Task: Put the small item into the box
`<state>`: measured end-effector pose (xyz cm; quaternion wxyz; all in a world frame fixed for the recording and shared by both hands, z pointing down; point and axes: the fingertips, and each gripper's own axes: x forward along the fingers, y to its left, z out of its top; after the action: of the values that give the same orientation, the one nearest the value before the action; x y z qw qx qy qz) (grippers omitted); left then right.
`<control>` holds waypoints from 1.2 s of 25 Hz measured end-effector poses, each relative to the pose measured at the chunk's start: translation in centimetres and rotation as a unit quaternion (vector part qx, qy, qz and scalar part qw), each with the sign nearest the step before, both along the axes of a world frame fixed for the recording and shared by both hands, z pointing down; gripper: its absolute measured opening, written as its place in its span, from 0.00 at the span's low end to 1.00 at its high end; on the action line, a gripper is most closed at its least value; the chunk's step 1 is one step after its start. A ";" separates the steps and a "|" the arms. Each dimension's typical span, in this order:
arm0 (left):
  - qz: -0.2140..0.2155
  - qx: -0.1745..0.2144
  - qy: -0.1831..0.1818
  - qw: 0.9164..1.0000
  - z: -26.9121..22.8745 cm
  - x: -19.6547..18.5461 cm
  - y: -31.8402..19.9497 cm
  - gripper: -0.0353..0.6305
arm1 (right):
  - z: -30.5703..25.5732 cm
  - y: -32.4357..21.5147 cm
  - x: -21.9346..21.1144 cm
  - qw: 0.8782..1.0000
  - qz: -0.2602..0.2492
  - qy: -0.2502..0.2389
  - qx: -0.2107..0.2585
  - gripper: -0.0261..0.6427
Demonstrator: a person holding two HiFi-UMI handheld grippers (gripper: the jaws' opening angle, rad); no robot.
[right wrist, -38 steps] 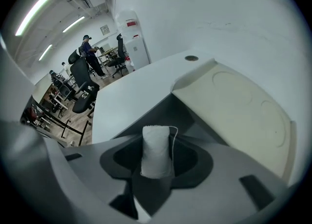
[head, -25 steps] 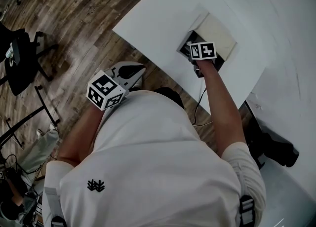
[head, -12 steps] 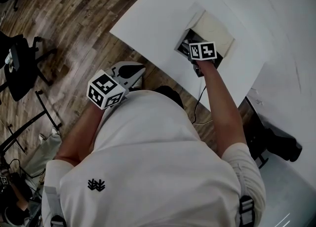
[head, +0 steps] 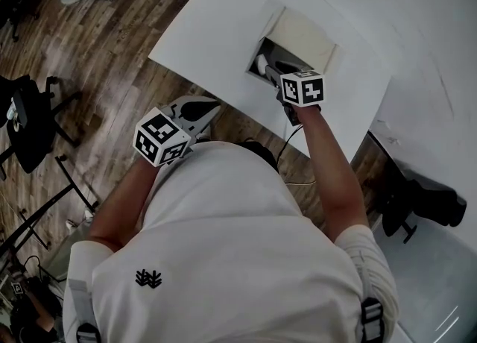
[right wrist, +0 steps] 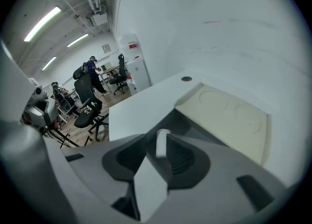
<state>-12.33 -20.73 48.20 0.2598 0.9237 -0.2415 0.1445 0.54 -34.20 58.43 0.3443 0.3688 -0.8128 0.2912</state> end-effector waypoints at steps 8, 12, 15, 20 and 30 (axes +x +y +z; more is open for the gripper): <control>0.021 0.009 -0.001 1.000 -0.3 5.8 1.0 0.06 | -3.2 6.3 2.8 0.998 -0.027 -0.033 0.036 0.06; 0.021 0.011 -0.003 1.000 -0.6 8.7 2.0 0.06 | -4.4 10.2 4.8 0.997 -0.040 -0.049 0.045 0.05; 0.019 0.012 -0.006 1.000 -0.6 10.6 2.9 0.06 | -5.2 12.9 6.3 0.995 -0.045 -0.067 0.052 0.05; 0.016 0.013 -0.010 1.000 -0.7 13.7 4.2 0.06 | -6.0 16.2 8.8 0.993 -0.044 -0.095 0.048 0.05; -0.017 0.011 -0.030 0.999 -0.3 16.7 7.4 0.06 | -7.0 20.2 12.2 0.988 -0.072 -0.123 0.063 0.05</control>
<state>4.42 -13.32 47.88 0.2445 0.9176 -0.2664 0.1652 12.73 -14.00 51.41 0.2375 0.2918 -0.8902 0.2567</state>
